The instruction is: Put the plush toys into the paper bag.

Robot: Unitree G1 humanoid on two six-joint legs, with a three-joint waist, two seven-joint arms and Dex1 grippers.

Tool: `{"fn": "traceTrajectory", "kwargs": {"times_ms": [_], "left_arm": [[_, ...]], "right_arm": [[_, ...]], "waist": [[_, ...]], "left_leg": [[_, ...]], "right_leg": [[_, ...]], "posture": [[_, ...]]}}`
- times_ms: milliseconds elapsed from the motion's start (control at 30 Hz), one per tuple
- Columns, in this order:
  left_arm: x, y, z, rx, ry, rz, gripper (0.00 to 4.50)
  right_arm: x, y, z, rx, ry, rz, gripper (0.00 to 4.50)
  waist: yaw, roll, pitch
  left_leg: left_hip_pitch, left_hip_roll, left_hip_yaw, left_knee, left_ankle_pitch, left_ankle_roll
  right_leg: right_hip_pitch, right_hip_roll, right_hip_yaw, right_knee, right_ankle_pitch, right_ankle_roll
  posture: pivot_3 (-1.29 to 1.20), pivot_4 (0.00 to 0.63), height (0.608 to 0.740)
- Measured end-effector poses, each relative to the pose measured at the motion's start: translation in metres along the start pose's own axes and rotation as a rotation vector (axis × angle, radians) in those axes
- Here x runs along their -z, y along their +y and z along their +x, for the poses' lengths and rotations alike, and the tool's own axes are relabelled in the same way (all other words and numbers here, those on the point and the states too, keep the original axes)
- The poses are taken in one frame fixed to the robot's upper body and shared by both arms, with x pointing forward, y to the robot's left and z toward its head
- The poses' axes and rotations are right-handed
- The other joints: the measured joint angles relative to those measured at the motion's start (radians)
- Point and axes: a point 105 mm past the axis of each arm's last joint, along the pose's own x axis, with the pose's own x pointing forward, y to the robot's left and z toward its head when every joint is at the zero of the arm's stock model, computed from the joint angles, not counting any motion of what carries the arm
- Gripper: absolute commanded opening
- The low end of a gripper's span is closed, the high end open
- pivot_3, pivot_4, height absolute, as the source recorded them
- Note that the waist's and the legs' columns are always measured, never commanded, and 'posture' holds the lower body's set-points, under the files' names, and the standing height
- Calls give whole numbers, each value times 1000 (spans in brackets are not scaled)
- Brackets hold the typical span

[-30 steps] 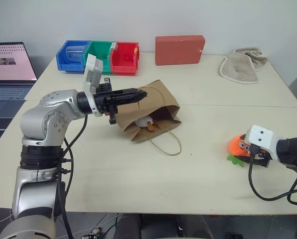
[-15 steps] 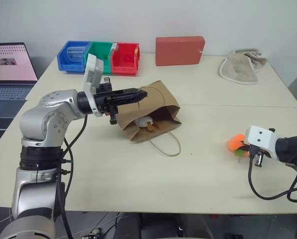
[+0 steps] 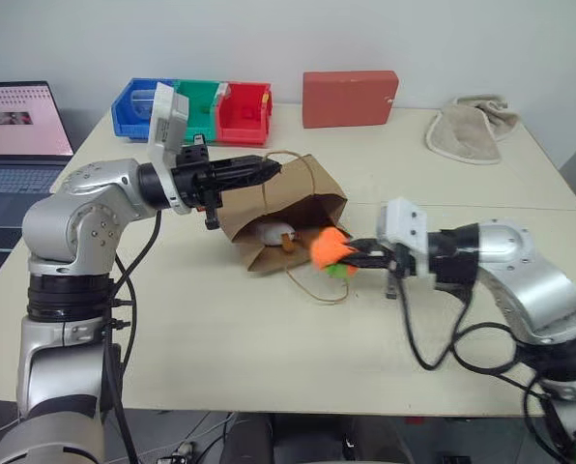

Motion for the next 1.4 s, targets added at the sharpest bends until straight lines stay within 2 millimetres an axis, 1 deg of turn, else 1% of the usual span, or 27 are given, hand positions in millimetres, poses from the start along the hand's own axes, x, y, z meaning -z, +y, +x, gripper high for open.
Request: {"fn": "traceTrajectory", "kwargs": {"times_ms": [100, 300, 367, 467, 567, 600, 633, 700, 900, 967, 1067, 1167, 1300, 1400], "left_arm": [[0, 0, 0, 1, 3, -3, 0], [-1, -1, -2, 3, 15, -5, 0], [-1, -1, -2, 4, 17, -5, 0], [-1, -2, -2, 6, 18, -6, 0], [-1, -2, -2, 7, 20, -10, 0], [-1, -2, -2, 7, 21, -11, 0], [-1, -2, -2, 7, 21, -11, 0], [-1, -2, -2, 8, 21, -11, 0], [-1, -2, -2, 8, 21, -11, 0], [-1, -2, -2, 7, 22, -11, 0], [0, -2, -2, 5, 21, -12, 0], [-1, -2, -1, 7, 17, -13, 0], [-2, 0, -1, 4, 14, -10, 0], [-2, 0, 1, 7, 10, -11, 0]], "right_arm": [[1, -5, 17, 15, 0, -13, 21], [7, -28, 41, 137, 18, -58, 21], [8, -31, 48, 163, 23, -80, 21], [12, -41, 63, 252, 48, -132, 21], [22, -52, 71, 360, 91, -175, 21], [24, -54, 73, 388, 92, -173, 630], [24, -55, 76, 406, 89, -168, 907], [22, -56, 79, 425, 76, -166, 1636], [20, -56, 79, 424, 70, -167, 3815], [20, -56, 78, 420, 71, -158, 4442], [16, -55, 74, 394, 56, -135, 4481], [6, -50, 68, 352, 31, -160, 4481], [-7, -34, 53, 233, 0, -202, 4481], [-16, -26, 38, 167, -27, -170, 4481]], "waist": [[4, 0, 0], [4, 0, 0], [3, 0, 0], [2, 0, 0], [3, 0, 0], [3, 0, 0], [3, 0, 0], [2, 0, 0], [0, 0, 0], [-1, 0, 0], [-2, 0, 0], [-2, 0, 0], [-2, 0, 0], [-1, 0, 0]], "left_leg": [[0, 0, 0, 0, 0, 0], [0, 0, 0, -1, 0, 0], [0, 0, 0, -1, 0, 0], [0, 0, 0, -1, 0, 0], [-1, 0, 0, -1, 0, 0], [-1, 0, 0, -2, 0, 0], [-1, 0, 0, -2, 0, 0], [-1, 0, 0, -2, 0, 0], [-1, 0, 0, -3, 0, 0], [-1, 0, 0, -3, 0, 0], [-1, 0, 0, -3, 0, 0], [-1, 0, 0, -3, 0, 0], [-1, 0, 0, -3, 0, 0], [-1, 0, 0, -3, 0, 0]], "right_leg": [[0, 0, 0, 0, 0, 0], [-1, 0, 0, 1, 0, 0], [-1, 0, 0, 1, 0, 0], [-2, 0, 0, 1, 0, -1], [-3, 0, 0, 1, 0, -1], [-3, 0, 0, 1, 1, -2], [-3, 0, 0, 1, 1, -2], [-4, 0, 0, 1, 1, -3], [-4, 0, 0, 1, 1, -2], [-4, 0, 0, 1, 1, -2], [-4, 0, 0, 1, 1, -2], [-4, 0, 0, 1, 0, -2], [-3, 0, 0, 1, 0, -1], [-3, 0, 0, 1, 0, -1]], "posture": [[0, 150, 740], [0, 150, 740], [0, 150, 740], [0, 150, 740], [0, 150, 740], [0, 150, 740], [0, 150, 740], [0, 150, 740], [0, 150, 740], [0, 150, 740], [0, 150, 740], [0, 150, 740], [0, 150, 740], [0, 150, 740]]}}
